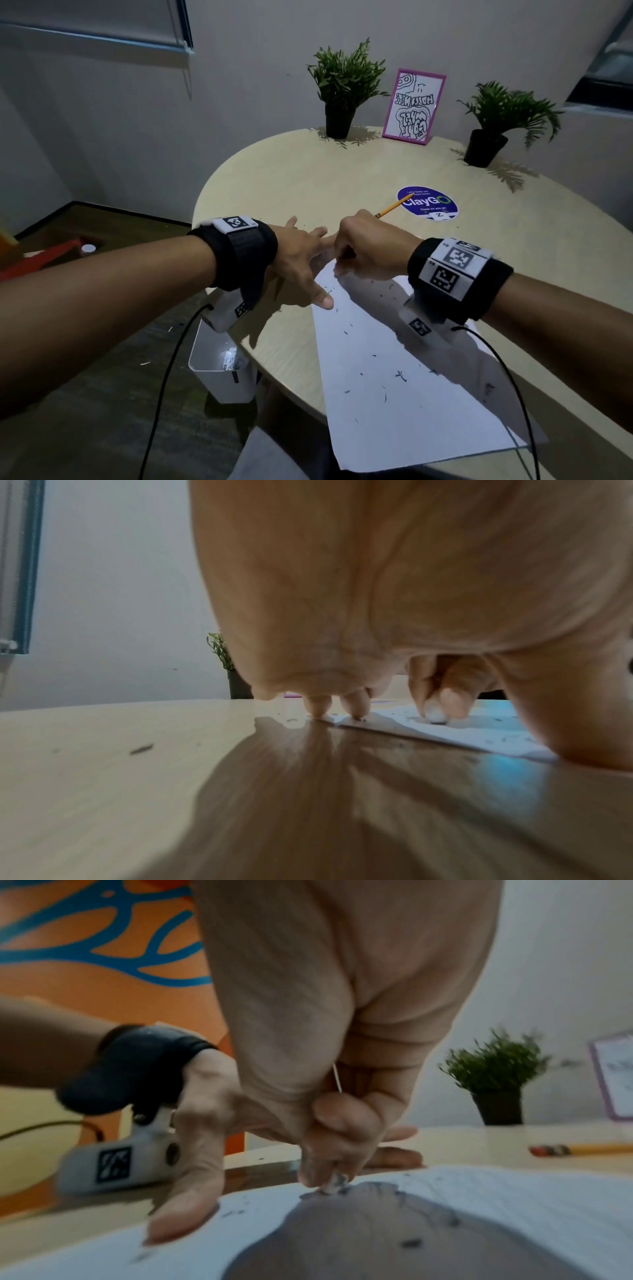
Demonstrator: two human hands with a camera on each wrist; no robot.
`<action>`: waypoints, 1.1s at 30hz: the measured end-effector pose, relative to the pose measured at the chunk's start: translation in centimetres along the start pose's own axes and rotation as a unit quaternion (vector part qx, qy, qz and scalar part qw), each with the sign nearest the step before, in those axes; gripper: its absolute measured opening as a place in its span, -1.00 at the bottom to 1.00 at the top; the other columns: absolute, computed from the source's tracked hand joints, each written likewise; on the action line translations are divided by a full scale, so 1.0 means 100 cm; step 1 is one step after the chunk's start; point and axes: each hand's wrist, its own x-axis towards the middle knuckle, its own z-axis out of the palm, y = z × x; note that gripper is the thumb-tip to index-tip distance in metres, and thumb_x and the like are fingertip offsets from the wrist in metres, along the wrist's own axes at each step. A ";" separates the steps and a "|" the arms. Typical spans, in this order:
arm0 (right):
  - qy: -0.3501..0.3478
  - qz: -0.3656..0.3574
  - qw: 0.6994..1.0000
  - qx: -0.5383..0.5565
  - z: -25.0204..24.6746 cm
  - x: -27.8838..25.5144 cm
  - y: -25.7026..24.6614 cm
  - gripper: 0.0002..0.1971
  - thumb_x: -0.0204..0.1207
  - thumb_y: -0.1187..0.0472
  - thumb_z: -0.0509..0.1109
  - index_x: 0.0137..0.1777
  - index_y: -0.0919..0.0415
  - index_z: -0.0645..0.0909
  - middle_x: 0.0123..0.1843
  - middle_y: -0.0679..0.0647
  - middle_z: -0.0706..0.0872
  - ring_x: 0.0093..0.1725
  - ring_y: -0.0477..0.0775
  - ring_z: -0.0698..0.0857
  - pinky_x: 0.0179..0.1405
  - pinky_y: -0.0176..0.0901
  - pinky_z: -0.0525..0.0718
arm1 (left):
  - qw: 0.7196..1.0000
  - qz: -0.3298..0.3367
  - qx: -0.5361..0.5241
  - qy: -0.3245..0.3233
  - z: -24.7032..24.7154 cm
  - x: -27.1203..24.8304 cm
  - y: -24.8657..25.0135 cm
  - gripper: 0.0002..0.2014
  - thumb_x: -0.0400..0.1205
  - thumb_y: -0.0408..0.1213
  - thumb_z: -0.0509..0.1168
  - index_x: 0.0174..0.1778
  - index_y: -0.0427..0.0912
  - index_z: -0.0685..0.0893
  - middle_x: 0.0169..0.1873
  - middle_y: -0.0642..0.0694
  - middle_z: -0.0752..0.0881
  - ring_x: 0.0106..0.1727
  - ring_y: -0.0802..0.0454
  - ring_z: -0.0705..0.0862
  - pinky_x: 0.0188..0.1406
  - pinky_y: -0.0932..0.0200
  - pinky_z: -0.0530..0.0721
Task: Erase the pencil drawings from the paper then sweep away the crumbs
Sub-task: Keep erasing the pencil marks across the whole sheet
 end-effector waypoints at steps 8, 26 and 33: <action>0.009 0.017 1.000 -0.015 -0.001 0.004 0.005 -0.87 0.44 0.18 0.61 -0.17 0.26 0.84 -0.38 0.07 0.74 -0.35 0.00 0.69 -0.34 -0.16 0.69 | 1.000 -0.003 0.008 0.008 0.001 0.003 -0.002 0.19 0.40 0.42 0.42 0.69 0.25 -0.31 0.75 -0.06 0.08 0.75 0.08 -0.11 0.61 -0.29 -0.50; 0.055 0.089 0.995 -0.001 -0.008 0.011 0.033 -0.79 0.45 0.14 0.59 -0.27 0.29 0.81 -0.38 0.15 0.77 -0.29 0.09 0.72 -0.36 -0.12 0.63 | 1.000 0.000 0.010 0.010 0.004 0.008 -0.007 0.34 0.30 0.54 0.38 0.65 0.21 -0.50 0.76 -0.04 0.03 0.73 0.15 -0.26 0.60 -0.32 -0.49; -0.020 0.006 1.000 0.006 0.001 -0.007 -0.007 -0.80 0.43 0.11 0.61 -0.29 0.24 0.80 -0.40 0.07 0.73 -0.37 -0.09 0.58 -0.27 -0.15 0.63 | 1.000 -0.001 0.013 0.009 -0.001 0.002 -0.001 0.18 0.42 0.41 0.41 0.70 0.23 -0.29 0.75 0.00 0.08 0.75 0.05 -0.10 0.62 -0.30 -0.47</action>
